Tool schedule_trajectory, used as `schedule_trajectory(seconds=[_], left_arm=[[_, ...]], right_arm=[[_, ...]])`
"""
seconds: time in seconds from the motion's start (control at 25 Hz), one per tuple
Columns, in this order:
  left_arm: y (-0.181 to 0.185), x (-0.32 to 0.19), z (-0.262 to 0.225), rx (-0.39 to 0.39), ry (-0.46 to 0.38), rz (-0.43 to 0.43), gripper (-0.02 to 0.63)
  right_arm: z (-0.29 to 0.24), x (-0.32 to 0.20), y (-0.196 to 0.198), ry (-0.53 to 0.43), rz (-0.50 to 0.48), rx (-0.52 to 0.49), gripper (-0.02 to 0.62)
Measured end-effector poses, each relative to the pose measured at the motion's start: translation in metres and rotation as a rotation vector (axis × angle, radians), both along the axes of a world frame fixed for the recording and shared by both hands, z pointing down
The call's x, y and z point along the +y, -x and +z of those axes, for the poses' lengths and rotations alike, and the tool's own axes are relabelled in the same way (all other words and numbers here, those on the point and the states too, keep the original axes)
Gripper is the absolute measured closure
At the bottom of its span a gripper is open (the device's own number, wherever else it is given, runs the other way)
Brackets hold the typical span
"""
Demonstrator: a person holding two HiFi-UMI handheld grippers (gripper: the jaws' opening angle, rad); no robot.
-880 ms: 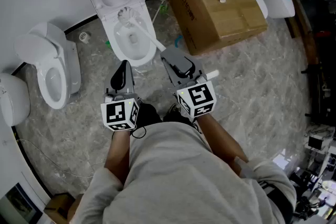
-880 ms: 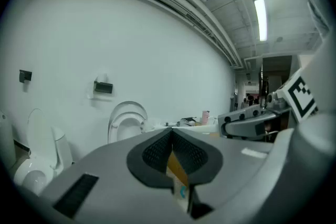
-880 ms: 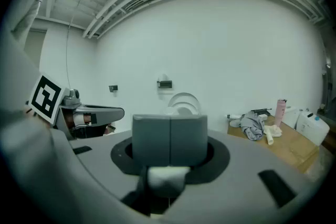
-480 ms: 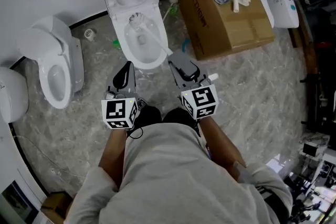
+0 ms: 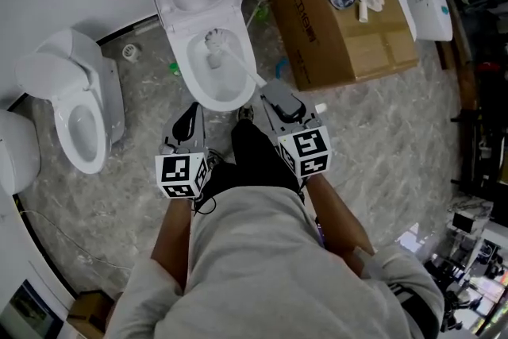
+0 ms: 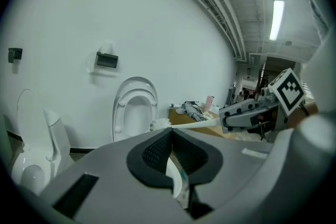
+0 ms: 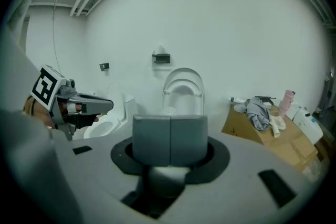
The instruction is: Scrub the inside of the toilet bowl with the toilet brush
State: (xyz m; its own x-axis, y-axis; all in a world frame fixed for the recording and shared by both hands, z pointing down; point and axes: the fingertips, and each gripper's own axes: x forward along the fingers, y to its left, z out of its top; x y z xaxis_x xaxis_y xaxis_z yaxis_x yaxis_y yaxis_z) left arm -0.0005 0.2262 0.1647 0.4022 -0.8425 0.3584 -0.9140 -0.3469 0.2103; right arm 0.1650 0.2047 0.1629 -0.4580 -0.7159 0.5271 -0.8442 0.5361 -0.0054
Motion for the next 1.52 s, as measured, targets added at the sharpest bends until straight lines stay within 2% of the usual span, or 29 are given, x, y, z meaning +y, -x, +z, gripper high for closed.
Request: schedule_trajectory(seconds=[0.16, 0.36, 0.72, 0.96, 1.32, 1.52], left_arm=[[-0.006, -0.034, 0.013, -0.007, 0.028, -0.016, 0.595], [-0.011, -0.083, 0.039, -0.03, 0.109, -0.072, 0.595], [-0.006, -0.135, 0.116, -0.035, 0.223, -0.219, 0.595], [0.009, -0.136, 0.173, 0.003, 0.294, -0.276, 0.595], [0.019, -0.136, 0.275, 0.057, 0.373, -0.255, 0.595], [0.024, -0.139, 0.325, 0.092, 0.395, -0.3, 0.595]], right_arm=[[0.022, -0.038, -0.004, 0.044, -0.045, 0.021, 0.448], [0.056, -0.093, -0.007, 0.111, -0.175, 0.104, 0.448], [0.141, -0.161, -0.007, 0.232, -0.355, 0.21, 0.448], [0.191, -0.178, 0.013, 0.268, -0.434, 0.269, 0.448], [0.279, -0.178, 0.04, 0.344, -0.505, 0.388, 0.448], [0.321, -0.174, 0.049, 0.382, -0.533, 0.418, 0.448]])
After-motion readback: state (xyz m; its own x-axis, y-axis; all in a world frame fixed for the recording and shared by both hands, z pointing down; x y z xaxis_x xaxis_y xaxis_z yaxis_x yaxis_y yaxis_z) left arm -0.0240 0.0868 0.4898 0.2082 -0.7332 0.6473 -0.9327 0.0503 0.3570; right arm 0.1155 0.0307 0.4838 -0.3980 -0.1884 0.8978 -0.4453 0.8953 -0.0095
